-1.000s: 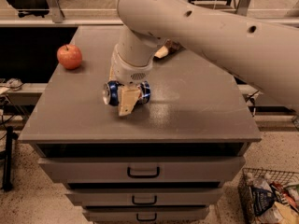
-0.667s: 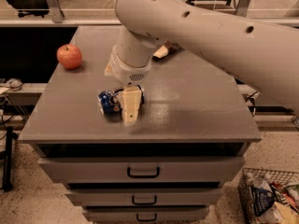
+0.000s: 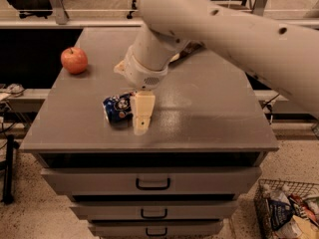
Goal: Knock pepsi can over
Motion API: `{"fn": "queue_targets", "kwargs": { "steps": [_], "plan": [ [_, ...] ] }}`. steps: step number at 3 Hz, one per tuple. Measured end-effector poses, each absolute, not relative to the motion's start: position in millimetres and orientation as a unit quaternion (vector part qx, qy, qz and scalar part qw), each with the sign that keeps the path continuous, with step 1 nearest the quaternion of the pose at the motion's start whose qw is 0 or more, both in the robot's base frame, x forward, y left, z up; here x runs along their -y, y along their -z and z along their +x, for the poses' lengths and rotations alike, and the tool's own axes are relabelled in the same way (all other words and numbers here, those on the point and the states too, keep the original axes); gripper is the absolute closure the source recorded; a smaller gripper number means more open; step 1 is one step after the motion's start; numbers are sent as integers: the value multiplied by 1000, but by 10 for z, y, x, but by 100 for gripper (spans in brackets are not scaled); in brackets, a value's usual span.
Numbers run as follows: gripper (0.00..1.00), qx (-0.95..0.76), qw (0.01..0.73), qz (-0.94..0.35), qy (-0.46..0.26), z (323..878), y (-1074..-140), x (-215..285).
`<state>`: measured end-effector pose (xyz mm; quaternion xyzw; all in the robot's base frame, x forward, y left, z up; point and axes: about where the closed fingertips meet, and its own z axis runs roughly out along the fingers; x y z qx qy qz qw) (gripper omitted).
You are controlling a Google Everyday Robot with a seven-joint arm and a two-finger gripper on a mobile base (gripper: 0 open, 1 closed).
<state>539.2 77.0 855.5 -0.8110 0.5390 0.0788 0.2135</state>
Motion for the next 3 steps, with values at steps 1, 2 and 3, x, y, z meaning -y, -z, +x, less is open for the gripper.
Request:
{"fn": "queue_targets", "kwargs": {
  "steps": [1, 2, 3],
  "plan": [
    [0, -570, 281, -758, -146, 5555, -8713, -475],
    [0, -601, 337, -699, -191, 5780, -8899, -49],
    [0, -633, 376, -650, -191, 5968, -9087, 487]
  ]
}}
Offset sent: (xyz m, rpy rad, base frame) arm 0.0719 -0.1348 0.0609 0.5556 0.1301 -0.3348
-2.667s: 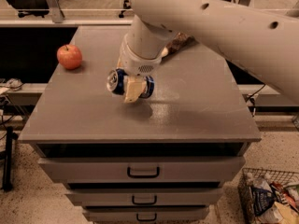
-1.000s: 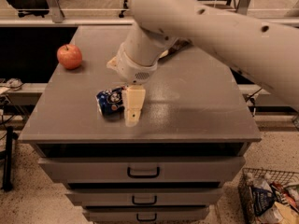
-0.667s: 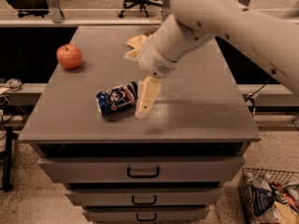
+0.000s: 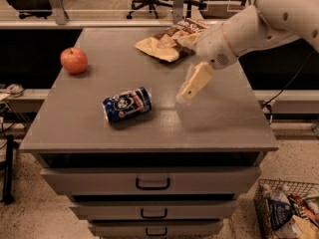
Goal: Knock pepsi can over
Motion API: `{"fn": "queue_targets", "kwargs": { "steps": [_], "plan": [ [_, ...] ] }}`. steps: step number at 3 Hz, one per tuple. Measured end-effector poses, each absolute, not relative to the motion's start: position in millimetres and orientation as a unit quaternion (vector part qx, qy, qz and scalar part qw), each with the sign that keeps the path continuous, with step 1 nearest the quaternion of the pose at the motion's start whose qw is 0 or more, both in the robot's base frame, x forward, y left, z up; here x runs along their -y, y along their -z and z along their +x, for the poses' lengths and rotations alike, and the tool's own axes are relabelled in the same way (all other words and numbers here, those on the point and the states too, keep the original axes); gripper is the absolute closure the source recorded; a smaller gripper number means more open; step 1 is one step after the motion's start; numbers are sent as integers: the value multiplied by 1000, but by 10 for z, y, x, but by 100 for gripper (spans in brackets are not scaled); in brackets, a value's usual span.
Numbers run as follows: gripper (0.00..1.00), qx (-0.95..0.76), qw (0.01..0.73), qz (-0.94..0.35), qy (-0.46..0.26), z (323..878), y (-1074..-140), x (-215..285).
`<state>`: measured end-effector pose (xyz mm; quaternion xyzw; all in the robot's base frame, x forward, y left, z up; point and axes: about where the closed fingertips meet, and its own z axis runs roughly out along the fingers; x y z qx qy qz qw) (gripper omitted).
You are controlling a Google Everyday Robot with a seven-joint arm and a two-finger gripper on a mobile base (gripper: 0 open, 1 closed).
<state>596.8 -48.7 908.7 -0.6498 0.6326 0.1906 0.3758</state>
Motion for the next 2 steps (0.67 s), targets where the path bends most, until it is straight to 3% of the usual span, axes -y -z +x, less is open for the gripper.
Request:
{"fn": "queue_targets", "kwargs": {
  "steps": [1, 2],
  "plan": [
    [0, -660, 399, -612, -178, 5987, -9189, 969],
    [0, -663, 400, -608, -176, 5978, -9192, 1025]
  ]
}}
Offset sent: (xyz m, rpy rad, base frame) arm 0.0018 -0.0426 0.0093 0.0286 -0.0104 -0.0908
